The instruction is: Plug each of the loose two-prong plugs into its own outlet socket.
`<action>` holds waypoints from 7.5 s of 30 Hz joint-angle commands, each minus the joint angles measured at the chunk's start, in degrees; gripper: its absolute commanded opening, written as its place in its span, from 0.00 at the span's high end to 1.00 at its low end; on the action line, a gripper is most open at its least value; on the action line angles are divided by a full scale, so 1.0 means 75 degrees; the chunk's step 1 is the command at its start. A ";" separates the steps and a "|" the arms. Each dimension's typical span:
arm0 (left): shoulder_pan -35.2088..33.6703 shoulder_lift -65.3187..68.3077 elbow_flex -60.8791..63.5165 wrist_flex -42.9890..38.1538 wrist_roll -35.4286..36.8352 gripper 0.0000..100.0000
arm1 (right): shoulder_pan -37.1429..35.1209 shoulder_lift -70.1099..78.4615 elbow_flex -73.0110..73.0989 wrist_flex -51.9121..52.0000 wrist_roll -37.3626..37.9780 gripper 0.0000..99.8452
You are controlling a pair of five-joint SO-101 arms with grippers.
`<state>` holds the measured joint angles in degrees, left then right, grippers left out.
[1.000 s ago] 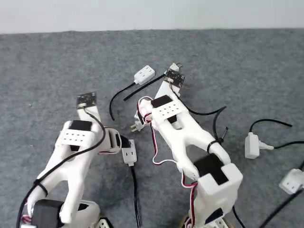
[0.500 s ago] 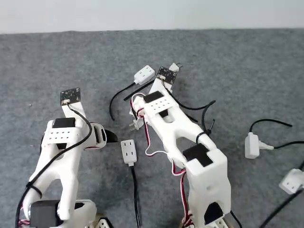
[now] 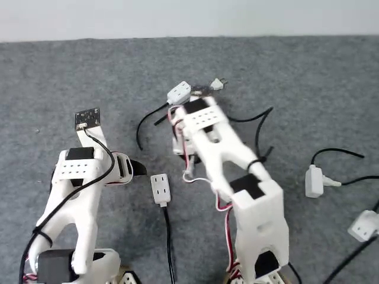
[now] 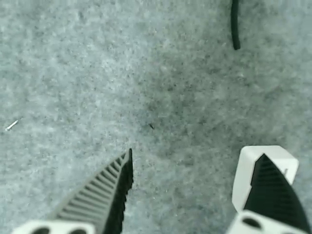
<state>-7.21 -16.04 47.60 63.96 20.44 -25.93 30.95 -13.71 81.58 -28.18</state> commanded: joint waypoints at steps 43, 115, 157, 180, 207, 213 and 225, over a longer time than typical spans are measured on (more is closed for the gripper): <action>0.0023 -0.0152 -0.0029 -0.0316 -0.0082 0.64 | 0.1553 -0.5222 0.5638 -0.0803 0.5216 0.99; 0.0023 -0.0164 0.0041 -0.0340 -0.0082 0.64 | 0.2807 -0.5574 0.6834 -0.1459 0.4724 0.99; 0.0023 -0.0164 0.0041 -0.0340 -0.0082 0.64 | 0.1530 -0.6183 0.8100 -0.2327 0.5415 0.87; 0.0023 -0.0164 0.0041 -0.0340 -0.0082 0.64 | 0.2057 -0.6289 0.8041 -0.2256 0.5497 0.99; 0.0012 -0.0164 0.0041 -0.0340 -0.0082 0.64 | 0.1213 -0.6394 0.8826 -0.2362 0.5744 0.92; 0.0012 -0.0164 0.0041 -0.0340 -0.0082 0.64 | 0.1295 -0.6394 0.8908 -0.2620 0.5404 0.89; 0.0012 -0.0164 0.0041 -0.0340 -0.0082 0.64 | 0.1424 -0.6394 0.8908 -0.2737 0.5333 0.94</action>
<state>-7.12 -16.04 48.48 62.29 20.44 -16.00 -15.65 53.27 61.89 12.35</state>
